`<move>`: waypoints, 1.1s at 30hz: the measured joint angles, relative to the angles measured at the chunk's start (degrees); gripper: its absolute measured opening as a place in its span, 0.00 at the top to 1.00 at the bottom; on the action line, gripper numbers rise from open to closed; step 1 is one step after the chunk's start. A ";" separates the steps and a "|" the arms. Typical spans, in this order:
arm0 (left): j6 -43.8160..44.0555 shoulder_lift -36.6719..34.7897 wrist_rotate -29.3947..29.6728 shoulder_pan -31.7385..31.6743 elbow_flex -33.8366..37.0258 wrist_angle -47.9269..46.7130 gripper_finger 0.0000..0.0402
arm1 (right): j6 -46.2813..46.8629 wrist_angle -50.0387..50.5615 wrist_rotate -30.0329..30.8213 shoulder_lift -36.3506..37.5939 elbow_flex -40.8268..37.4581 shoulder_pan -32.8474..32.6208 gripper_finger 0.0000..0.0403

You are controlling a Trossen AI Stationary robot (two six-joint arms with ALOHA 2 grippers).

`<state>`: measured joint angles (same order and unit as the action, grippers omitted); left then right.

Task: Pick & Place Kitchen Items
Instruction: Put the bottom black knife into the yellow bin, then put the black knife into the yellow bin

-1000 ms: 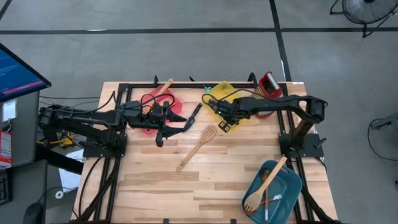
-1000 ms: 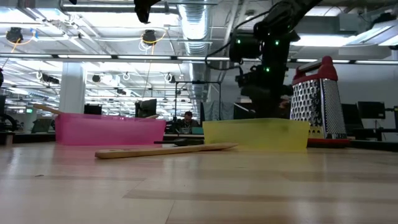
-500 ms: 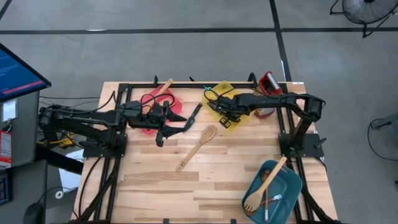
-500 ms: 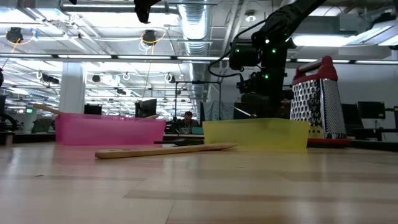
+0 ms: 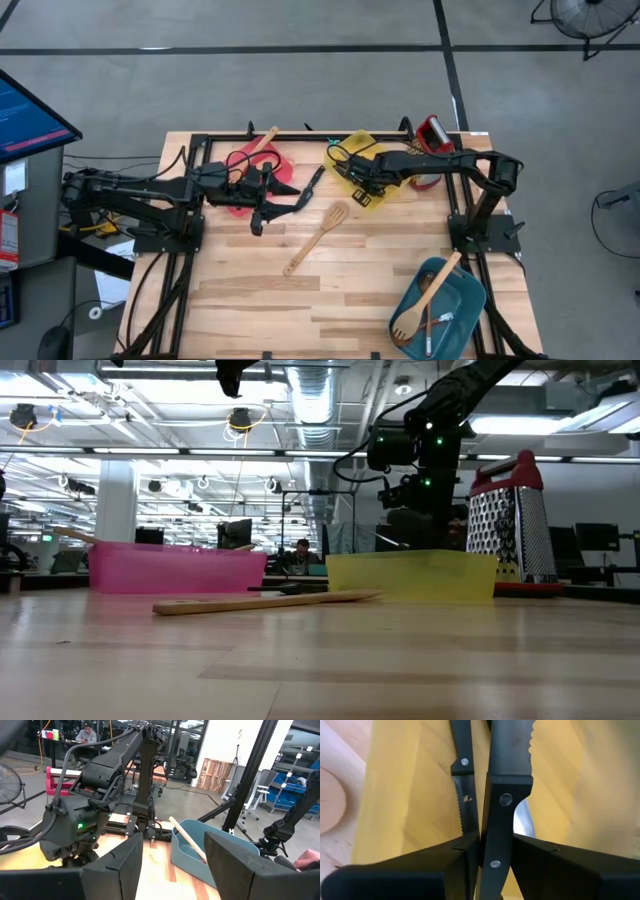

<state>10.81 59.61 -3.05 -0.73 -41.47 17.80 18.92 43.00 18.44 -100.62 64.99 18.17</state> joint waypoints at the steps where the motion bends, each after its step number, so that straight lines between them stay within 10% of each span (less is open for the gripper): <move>1: 0.00 0.00 0.00 0.00 0.00 0.00 0.52 | 0.00 0.00 0.00 0.00 0.00 -0.01 0.76; 20: -1.81 0.00 0.65 0.00 0.00 -4.50 0.45 | 0.60 -0.63 -0.04 0.06 0.04 -0.04 0.65; 33: -1.43 12.05 26.56 2.01 0.01 -12.82 0.39 | 5.84 -2.21 -0.41 13.72 0.11 -2.72 0.52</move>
<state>9.38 71.66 23.51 1.28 -41.46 4.98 24.77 40.80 18.02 -86.90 65.10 15.45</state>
